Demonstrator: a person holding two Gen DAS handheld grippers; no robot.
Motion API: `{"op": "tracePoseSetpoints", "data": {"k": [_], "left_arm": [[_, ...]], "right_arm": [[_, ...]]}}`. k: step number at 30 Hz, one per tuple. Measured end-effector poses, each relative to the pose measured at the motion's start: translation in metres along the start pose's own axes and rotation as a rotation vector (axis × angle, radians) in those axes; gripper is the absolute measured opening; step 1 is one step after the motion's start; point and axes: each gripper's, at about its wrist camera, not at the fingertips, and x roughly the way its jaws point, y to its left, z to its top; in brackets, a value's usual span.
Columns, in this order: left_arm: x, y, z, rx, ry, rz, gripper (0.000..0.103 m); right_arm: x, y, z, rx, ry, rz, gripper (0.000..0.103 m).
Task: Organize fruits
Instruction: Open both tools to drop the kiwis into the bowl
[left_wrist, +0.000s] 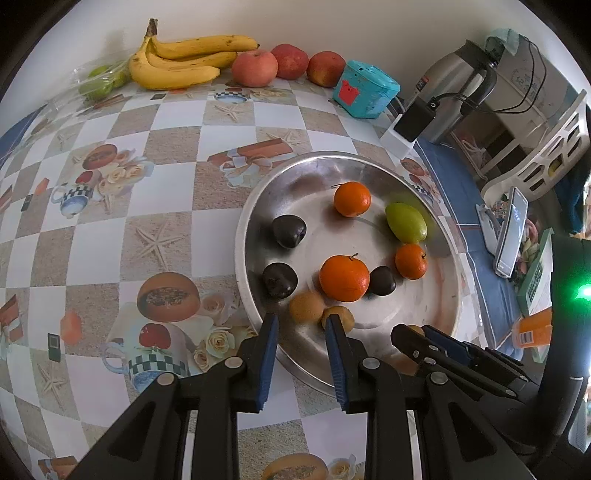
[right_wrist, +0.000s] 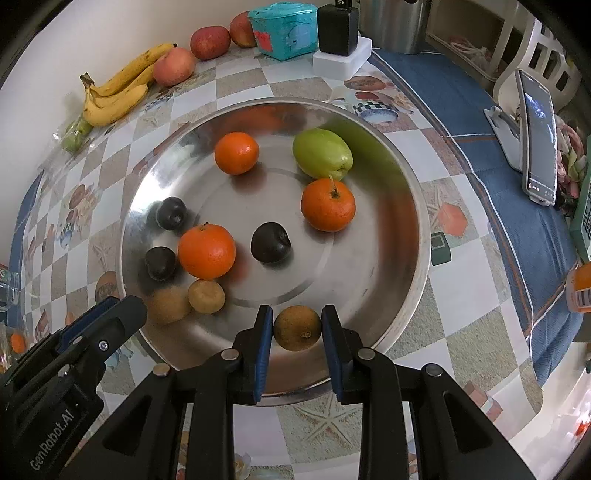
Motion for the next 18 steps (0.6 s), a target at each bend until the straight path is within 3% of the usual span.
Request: {"op": "tracePoseSetpoints", "data": {"k": [18], "left_arm": [[-0.0016,0.0063,0.001,-0.024,-0.001,0.007,0.034]], "right_arm": [[-0.0058,0.0044,0.0011,-0.016,-0.022,0.002,0.034]]}}
